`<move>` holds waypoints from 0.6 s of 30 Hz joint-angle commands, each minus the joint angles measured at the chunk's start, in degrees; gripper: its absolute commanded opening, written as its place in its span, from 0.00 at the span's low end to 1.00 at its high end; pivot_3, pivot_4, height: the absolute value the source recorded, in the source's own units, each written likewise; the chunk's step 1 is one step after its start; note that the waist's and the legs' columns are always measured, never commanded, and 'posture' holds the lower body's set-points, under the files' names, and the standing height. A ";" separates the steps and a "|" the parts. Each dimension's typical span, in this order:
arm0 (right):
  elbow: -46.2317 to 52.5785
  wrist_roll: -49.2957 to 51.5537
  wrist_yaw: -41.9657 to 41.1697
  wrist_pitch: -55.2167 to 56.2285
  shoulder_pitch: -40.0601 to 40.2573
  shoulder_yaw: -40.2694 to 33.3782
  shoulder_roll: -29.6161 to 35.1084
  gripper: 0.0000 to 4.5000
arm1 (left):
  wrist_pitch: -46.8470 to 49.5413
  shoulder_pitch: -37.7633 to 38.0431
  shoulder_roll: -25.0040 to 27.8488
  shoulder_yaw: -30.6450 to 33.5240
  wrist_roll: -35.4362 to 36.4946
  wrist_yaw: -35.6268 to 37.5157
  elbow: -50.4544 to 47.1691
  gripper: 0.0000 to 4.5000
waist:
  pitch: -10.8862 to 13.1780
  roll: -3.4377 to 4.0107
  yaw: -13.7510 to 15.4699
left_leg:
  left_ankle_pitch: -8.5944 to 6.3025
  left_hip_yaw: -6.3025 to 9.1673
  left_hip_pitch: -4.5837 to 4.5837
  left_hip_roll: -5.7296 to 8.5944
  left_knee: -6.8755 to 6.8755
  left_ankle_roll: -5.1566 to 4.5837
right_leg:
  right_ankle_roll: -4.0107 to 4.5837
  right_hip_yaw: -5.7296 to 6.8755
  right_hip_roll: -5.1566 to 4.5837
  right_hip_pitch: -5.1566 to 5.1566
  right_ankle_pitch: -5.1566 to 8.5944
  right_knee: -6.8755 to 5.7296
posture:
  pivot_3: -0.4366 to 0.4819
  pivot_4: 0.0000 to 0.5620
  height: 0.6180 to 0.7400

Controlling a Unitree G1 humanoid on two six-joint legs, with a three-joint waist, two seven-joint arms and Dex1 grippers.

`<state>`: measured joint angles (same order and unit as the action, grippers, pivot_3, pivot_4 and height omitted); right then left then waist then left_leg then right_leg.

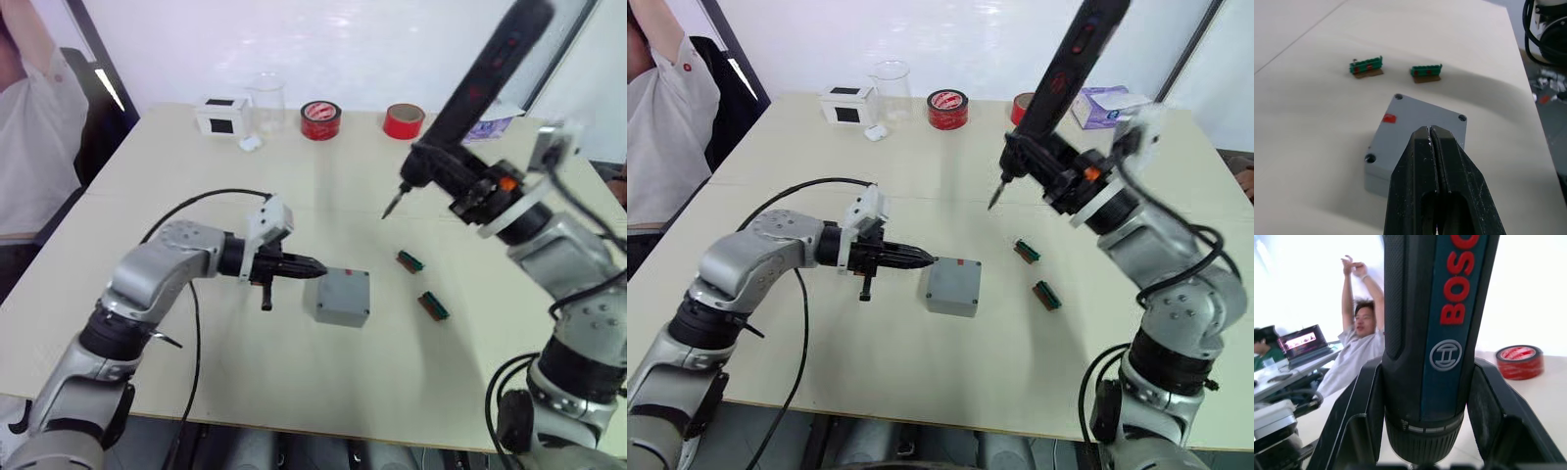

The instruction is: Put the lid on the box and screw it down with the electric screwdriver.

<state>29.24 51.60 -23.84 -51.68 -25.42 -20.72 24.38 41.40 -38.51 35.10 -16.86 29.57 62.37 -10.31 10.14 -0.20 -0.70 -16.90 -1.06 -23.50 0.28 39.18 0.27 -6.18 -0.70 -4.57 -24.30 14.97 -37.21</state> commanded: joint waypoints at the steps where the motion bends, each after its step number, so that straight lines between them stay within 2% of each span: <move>1: 4.23 -3.44 -2.45 5.89 3.18 3.36 1.04 0.39 | -3.33 -1.52 -1.07 -1.55 -3.58 0.19 0.89 0.00 | 0.00 0.00 -0.01 | 0.00 -0.03 0.01 0.01 0.00 -0.01 | 0.00 -0.03 0.00 -0.01 0.00 0.00 | 0.48 0.27 1.00; 6: 4.37 -6.56 -3.01 9.73 7.23 6.90 0.66 0.39 | -4.69 -0.82 -2.37 -4.29 -7.03 0.58 2.77 0.00 | 0.00 0.00 -0.22 | 0.00 -0.05 0.06 -0.01 0.00 -0.02 | -0.02 -0.06 0.03 -0.02 -0.01 -0.02 | 0.48 0.27 1.00; 9: 4.50 -7.61 -2.95 10.73 8.64 8.49 0.69 0.39 | -7.99 0.05 -1.58 -7.51 -11.50 1.15 4.15 0.00 | 0.00 0.00 -0.18 | 0.01 -0.05 0.08 -0.02 0.00 -0.02 | -0.02 -0.06 0.06 -0.02 -0.01 -0.04 | 0.48 0.27 1.00; 18: 4.48 -9.56 -2.64 12.53 10.87 10.61 1.13 0.39 | -9.54 0.15 -4.16 -7.93 -14.55 0.91 6.67 0.00 | -0.02 -0.02 0.00 | 0.00 -0.07 0.11 -0.03 0.01 -0.02 | -0.02 -0.10 0.05 0.02 -0.01 -0.03 | 0.48 0.27 1.00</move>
<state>30.74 41.92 -26.23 -40.72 -14.49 -9.90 25.02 31.67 -38.71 31.03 -23.58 16.64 63.47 -4.41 10.12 -0.22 -0.70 -16.90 -1.13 -23.38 0.25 39.19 0.25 -6.19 -0.80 -4.51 -24.27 14.96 -37.25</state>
